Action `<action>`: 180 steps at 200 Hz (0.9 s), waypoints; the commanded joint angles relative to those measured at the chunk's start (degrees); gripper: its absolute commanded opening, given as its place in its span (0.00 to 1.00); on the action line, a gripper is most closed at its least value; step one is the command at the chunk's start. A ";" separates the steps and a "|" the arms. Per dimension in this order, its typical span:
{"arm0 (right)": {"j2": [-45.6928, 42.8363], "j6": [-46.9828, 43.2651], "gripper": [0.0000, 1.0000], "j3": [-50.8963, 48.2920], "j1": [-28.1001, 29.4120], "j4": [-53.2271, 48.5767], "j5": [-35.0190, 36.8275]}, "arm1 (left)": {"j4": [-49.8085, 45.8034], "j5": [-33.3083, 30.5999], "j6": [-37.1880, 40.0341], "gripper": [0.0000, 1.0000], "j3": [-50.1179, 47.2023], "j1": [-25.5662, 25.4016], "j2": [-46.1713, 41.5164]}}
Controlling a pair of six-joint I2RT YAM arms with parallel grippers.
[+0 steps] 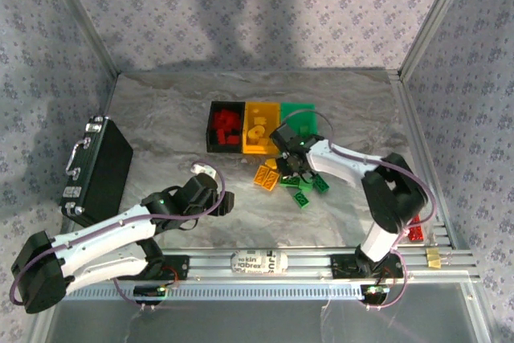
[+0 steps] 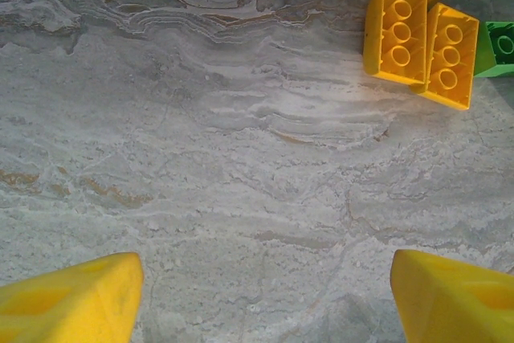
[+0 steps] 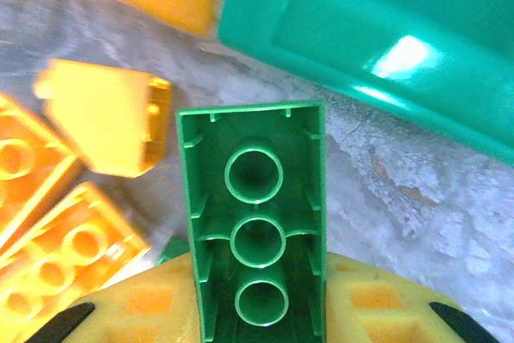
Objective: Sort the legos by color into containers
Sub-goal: Pick up the lego from the center of the table, then place the lego in the container.
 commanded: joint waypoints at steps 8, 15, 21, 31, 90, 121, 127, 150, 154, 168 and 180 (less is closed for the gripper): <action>-5.94 0.85 0.29 1.14 -0.99 -4.41 2.43 | 0.76 -0.92 0.24 0.81 -0.24 -0.50 -1.15; -6.26 0.45 0.29 2.01 -1.47 -4.96 2.31 | 0.65 -0.81 0.29 0.81 -0.12 -0.45 -1.14; -6.33 0.12 0.29 2.82 -1.87 -5.34 2.36 | 0.61 -0.80 0.29 0.81 -0.06 -0.49 -1.10; -6.02 -0.46 0.29 4.37 -2.63 -6.04 2.50 | 0.64 -0.68 0.24 0.81 -0.05 -0.48 -1.14; 2.33 -2.73 0.31 17.87 -8.48 -9.64 2.13 | 0.62 0.22 -0.55 0.80 0.27 -0.58 -1.30; 6.66 -2.99 0.55 22.92 -10.11 -10.61 1.36 | 0.26 0.34 -0.72 0.80 0.40 -0.63 -1.51; 6.35 -2.68 0.60 22.64 -9.83 -10.37 1.88 | 0.12 0.35 -0.76 0.80 0.33 -0.67 -1.67; 2.32 -1.38 0.68 18.54 -8.85 -8.17 2.60 | -0.09 0.26 -0.92 0.80 0.13 -0.67 -2.36; 1.45 -1.20 0.68 17.60 -8.75 -7.97 2.59 | -0.08 0.26 -0.88 0.80 0.05 -0.67 -2.47; -1.49 -0.51 0.68 14.45 -8.61 -7.67 2.76 | -0.02 0.26 -0.74 0.80 0.01 -0.67 -2.52; -4.07 0.05 0.68 11.63 -8.66 -7.51 2.69 | 0.15 0.29 -0.34 0.80 0.07 -0.67 -2.19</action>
